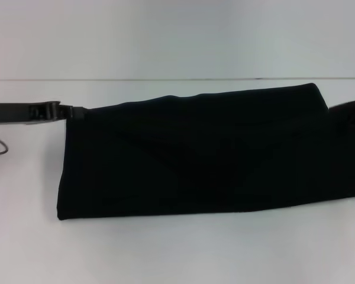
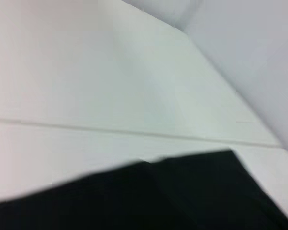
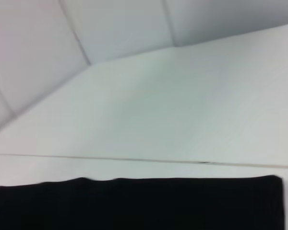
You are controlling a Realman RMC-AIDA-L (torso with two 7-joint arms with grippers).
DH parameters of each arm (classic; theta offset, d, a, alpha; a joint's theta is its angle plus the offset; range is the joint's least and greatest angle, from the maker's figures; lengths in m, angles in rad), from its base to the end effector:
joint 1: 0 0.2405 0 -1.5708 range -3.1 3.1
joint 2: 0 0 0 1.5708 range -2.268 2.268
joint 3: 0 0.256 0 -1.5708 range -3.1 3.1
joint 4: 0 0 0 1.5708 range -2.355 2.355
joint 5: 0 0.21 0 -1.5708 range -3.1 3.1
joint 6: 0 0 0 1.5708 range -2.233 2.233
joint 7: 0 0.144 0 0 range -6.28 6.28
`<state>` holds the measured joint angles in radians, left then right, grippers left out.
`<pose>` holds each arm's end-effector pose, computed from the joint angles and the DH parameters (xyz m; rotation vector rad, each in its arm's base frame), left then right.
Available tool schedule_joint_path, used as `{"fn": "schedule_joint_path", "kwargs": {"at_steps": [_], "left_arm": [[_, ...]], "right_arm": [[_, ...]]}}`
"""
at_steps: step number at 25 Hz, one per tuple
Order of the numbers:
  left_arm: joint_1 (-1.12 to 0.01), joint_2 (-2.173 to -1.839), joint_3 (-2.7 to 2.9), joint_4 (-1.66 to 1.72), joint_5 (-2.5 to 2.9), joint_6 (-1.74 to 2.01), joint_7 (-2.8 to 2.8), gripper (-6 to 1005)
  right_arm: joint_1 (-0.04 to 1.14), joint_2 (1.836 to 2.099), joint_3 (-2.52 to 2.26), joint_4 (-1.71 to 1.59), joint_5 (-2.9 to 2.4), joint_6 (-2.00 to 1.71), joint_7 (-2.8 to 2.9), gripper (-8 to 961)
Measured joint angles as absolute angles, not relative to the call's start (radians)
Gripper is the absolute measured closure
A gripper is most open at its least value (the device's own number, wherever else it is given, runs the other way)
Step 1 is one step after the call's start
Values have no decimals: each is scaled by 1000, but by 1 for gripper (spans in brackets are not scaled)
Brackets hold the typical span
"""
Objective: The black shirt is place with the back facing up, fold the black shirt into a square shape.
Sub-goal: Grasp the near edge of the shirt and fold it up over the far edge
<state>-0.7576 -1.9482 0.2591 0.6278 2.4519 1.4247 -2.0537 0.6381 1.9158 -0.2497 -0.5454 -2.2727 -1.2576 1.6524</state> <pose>-0.2802 0.4021 0.0739 -2.2668 -1.4232 -0.5652 0.3317 0.3895 0.0919 -2.1583 1.0782 0.5412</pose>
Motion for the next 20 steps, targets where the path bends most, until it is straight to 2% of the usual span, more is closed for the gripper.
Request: {"fn": "schedule_joint_path", "kwargs": {"at_steps": [5,10,15,20], "left_arm": [[-787,-1977,327,570,2450,1159,-2062,980],[-804,-2013,401,562,2449,1014,-2062,980],[-814,-2027,443,563,2449,944,-2063,980],[-815,-2027,447,574,2448,909,-2063,979]], "right_arm": [[747,1930,-341,-426,-2273,-956,1653,926],[828,1972,-409,-375,-2270,-748,1648,915],[877,2003,-443,-373,-2266,-647,1642,905],[901,2009,-449,-375,-2264,-580,1644,894]]}}
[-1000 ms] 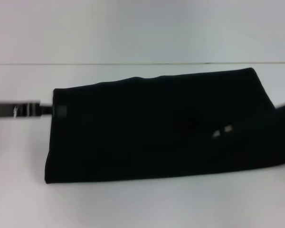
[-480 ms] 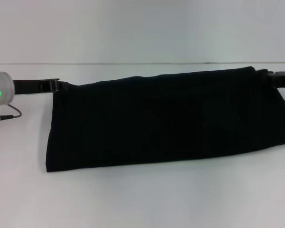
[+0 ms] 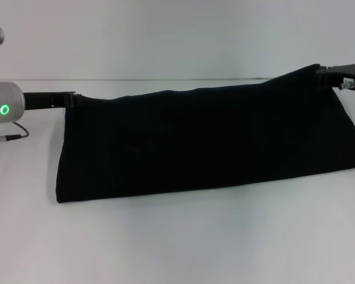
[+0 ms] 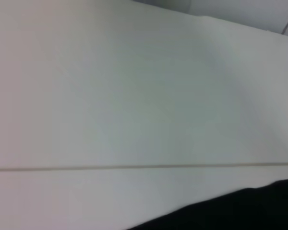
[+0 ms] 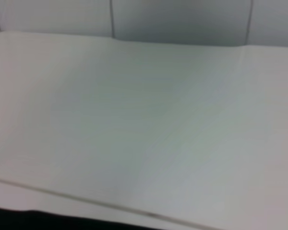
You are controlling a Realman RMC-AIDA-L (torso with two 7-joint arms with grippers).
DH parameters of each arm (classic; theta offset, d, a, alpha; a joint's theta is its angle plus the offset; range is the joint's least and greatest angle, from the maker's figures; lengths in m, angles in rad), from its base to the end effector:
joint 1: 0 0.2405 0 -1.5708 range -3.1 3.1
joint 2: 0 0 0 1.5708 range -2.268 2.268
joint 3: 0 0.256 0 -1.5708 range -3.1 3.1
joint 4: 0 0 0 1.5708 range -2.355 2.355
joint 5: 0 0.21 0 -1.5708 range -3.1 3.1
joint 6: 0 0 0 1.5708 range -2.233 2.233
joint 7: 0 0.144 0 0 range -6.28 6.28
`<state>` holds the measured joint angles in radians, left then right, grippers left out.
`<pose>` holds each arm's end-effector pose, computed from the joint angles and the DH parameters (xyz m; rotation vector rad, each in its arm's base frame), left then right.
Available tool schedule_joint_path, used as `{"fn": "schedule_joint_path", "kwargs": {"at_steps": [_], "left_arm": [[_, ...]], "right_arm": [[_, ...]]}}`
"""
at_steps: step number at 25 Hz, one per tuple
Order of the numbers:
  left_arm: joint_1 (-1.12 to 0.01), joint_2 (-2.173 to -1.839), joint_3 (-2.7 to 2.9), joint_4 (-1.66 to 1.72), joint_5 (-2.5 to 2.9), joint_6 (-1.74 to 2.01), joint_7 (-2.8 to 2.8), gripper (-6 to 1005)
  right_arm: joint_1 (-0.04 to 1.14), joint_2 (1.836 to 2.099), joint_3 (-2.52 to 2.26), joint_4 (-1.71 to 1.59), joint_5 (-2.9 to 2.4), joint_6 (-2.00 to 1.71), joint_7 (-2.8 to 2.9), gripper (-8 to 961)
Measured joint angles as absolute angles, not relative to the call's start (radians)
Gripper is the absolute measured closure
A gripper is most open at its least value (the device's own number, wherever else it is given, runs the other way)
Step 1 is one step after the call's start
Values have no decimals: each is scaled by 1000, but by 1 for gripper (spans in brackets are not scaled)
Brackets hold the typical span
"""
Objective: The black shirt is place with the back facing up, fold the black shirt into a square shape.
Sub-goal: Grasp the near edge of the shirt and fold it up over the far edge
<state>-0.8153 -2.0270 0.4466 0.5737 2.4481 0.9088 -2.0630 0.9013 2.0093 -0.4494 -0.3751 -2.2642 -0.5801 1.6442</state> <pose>-0.2802 0.4489 0.0400 -2.0347 -1.2519 -0.3503 0.2695 0.4805 0.0300 -1.9877 0.9067 0.2573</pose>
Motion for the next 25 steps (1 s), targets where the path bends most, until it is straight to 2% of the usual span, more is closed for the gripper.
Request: {"fn": "schedule_joint_path", "kwargs": {"at_steps": [11,25], "left_arm": [[-815,-2023,441,629,2426,882,-2075,979],[-816,-2043,447,615,2402,804,-2051,973]], "right_arm": [[919,1987,-451,-382,-2225,-558,1652,870],[931,1992,-451,-349,-2224,-480,1640,841]]}}
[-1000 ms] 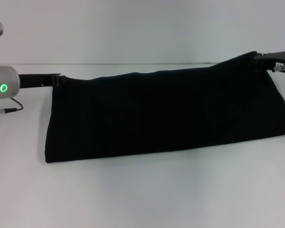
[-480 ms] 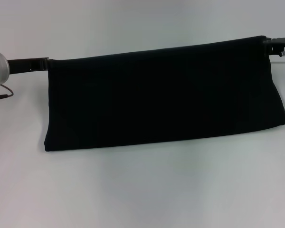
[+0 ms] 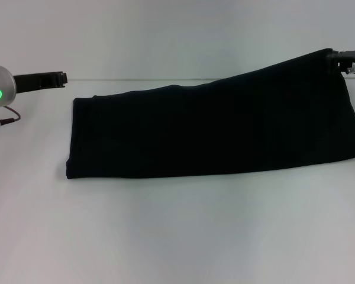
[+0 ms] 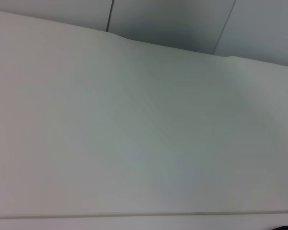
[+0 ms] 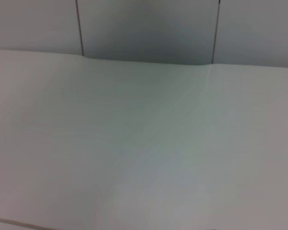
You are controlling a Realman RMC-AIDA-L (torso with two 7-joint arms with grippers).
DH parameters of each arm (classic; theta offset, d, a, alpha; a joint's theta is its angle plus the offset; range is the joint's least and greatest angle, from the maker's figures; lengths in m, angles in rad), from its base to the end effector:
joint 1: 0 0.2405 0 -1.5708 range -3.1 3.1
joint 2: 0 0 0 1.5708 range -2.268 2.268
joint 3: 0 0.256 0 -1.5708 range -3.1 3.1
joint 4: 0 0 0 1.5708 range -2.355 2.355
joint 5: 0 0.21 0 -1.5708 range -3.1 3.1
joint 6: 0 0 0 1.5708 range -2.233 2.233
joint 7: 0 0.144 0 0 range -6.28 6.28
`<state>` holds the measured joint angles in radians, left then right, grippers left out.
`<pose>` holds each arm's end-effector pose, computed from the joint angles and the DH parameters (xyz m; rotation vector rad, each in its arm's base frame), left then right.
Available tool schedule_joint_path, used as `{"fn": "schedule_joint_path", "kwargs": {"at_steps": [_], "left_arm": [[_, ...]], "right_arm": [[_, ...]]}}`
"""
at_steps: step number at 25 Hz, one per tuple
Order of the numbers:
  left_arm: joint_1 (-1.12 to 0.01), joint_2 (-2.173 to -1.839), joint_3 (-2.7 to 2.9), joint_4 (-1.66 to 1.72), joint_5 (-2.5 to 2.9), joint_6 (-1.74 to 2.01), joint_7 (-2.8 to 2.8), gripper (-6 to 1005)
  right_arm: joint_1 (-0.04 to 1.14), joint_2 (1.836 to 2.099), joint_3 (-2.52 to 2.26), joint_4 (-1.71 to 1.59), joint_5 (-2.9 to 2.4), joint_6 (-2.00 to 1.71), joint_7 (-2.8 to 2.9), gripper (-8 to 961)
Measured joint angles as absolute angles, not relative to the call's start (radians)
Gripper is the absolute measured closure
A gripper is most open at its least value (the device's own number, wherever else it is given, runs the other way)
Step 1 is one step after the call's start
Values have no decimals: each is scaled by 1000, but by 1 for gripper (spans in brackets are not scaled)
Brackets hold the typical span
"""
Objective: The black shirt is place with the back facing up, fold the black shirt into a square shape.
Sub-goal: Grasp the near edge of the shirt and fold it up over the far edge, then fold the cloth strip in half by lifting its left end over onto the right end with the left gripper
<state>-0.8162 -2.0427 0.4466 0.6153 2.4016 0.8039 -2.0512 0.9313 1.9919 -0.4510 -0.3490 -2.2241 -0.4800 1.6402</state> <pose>-0.2783 0.4614 0.0556 -1.9200 -1.1877 -0.3946 0.2660 0.4938 0.0431 -1.8949 0.8987 0.2595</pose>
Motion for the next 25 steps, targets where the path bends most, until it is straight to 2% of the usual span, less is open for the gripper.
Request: {"fn": "schedule_joint_path", "kwargs": {"at_steps": [12,16,21,25], "left_arm": [[-817,-2053,448,601,2402,797,-2062,967],[-810,-2055,442,600,2402,790,-2063,802],[-806,-2054,442,591,2402,761,-2078,565],[-804,-2043,445,590,2409,766,-2121,486]], "right_arm": [[910,2010,-439,-372,-2223,-438,1681,815],[897,2011,-439,-387,-2223,-416,1710,719],[885,1997,-447,-398,-2223,-471,1738,598],[866,1985,-440,-425,-2223,-574,1770,450]]}}
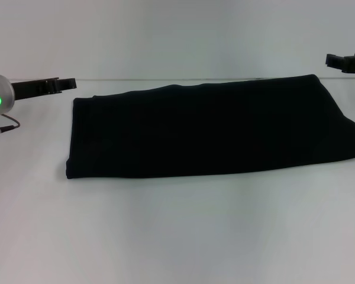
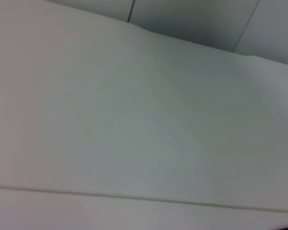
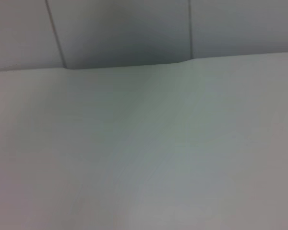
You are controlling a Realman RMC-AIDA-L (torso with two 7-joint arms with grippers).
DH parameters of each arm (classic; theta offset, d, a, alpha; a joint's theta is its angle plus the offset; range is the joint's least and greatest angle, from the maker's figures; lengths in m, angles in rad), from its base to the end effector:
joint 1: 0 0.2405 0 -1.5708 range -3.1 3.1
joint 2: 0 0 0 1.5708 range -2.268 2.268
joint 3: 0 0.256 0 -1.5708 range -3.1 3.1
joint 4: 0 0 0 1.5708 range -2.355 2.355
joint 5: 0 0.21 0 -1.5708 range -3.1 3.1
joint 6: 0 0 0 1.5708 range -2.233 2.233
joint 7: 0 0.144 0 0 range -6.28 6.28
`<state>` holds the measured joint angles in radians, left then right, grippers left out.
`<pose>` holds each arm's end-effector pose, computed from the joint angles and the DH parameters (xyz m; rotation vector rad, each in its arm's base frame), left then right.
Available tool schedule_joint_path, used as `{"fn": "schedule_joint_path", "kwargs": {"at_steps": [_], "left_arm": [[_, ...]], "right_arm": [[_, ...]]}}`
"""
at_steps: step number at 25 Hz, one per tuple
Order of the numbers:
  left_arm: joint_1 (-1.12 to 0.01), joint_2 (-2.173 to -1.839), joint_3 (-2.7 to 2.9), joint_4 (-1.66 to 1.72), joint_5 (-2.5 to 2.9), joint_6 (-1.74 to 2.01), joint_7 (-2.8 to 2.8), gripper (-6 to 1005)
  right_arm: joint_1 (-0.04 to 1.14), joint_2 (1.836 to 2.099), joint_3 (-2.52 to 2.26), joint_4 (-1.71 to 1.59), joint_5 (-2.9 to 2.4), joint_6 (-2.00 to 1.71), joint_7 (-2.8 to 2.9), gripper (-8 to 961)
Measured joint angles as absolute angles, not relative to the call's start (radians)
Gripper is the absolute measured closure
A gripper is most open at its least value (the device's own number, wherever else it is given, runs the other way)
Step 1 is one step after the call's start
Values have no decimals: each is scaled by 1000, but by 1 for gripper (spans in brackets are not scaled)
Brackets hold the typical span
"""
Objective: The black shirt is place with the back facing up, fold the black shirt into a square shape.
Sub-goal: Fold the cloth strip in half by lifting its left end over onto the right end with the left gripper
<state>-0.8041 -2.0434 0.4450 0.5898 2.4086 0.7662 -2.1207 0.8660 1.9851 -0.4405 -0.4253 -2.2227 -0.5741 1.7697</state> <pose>-0.2894 0.4573 0.0516 -1.8502 -1.2791 -0.4084 0.2842 0.4823 0.0612 -1.8393 1.0259 0.3569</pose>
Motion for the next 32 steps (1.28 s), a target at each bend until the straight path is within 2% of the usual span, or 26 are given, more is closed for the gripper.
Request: {"fn": "schedule_joint_path", "kwargs": {"at_steps": [3,8,17,27,32], "left_arm": [[-799,-2029,447,590,2410,804,-2164,427],[-789,-2011,448,600,2412,885,-2221,328],[-788,-2003,449,602,2460,971,-2275,328],[-746,-2020,462,607,2504,996,-2284,325],[-716,-2015,459,671,2503,1111,-2286,328]], "right_arm": [[844,1977,-446,-460,-2223,-677,1807,326],[804,1956,-446,-511,-2223,-862,1877,186],[739,1918,-452,-558,-2229,-1097,1973,187],[703,1914,-462,-557,-2232,-1124,1971,189],[699,1905,-478,-558,-2232,-1127,1976,189]]}}
